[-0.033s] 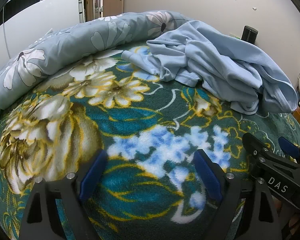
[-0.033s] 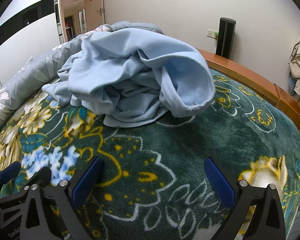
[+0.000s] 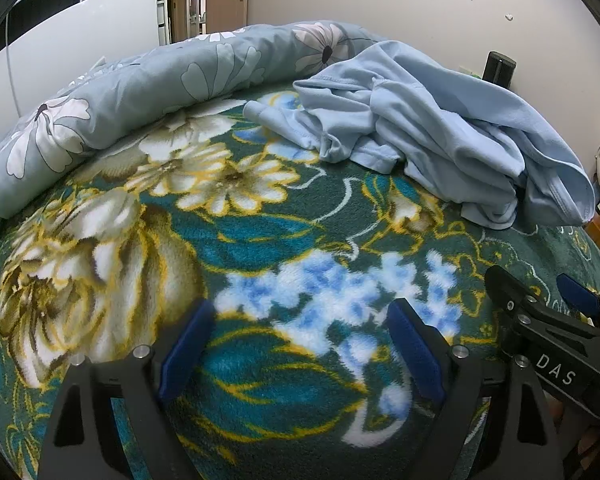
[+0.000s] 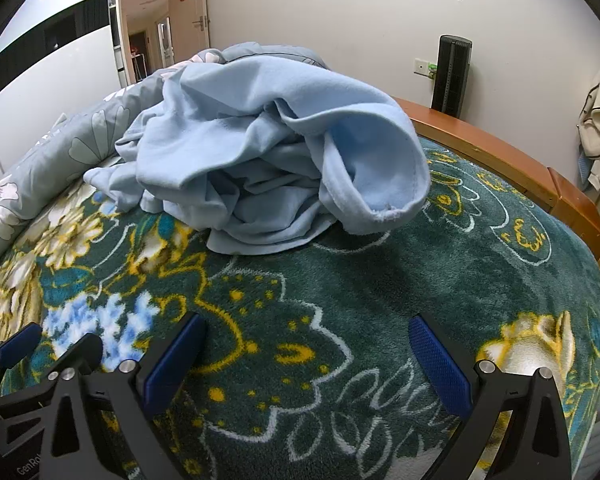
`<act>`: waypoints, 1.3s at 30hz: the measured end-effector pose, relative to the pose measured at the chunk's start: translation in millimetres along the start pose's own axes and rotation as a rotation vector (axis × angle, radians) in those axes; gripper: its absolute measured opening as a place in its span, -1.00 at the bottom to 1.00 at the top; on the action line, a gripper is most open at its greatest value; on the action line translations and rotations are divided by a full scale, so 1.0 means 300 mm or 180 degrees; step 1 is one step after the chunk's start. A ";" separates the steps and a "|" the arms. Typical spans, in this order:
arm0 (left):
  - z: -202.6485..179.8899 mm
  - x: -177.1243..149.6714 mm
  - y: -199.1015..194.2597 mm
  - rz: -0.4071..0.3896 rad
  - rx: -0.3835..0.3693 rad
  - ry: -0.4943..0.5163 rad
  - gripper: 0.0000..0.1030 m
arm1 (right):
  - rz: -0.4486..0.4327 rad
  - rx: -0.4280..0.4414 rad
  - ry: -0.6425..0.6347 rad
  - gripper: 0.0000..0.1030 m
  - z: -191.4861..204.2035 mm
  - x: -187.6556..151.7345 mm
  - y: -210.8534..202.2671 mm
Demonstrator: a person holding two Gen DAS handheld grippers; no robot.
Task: Fold clothes
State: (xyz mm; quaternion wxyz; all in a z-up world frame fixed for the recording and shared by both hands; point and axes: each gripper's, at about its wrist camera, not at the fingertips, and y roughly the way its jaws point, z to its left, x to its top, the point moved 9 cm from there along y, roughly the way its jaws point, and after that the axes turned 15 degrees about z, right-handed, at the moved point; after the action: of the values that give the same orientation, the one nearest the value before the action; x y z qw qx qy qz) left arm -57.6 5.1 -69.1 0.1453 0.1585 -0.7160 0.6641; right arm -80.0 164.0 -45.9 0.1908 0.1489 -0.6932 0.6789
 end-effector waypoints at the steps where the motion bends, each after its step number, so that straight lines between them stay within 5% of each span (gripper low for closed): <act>1: 0.000 0.000 0.000 0.0001 -0.0003 -0.0001 0.75 | 0.0000 -0.0002 0.0000 1.00 0.000 0.000 0.000; 39: -0.004 -0.006 0.009 0.0012 -0.0036 -0.0019 0.76 | 0.0005 -0.0001 0.0006 1.00 0.011 -0.006 0.006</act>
State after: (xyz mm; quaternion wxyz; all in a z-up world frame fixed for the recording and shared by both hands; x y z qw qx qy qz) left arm -57.1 6.7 -72.2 0.1429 0.1584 -0.7206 0.6598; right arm -79.4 160.6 -48.4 0.1909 0.1478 -0.6932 0.6791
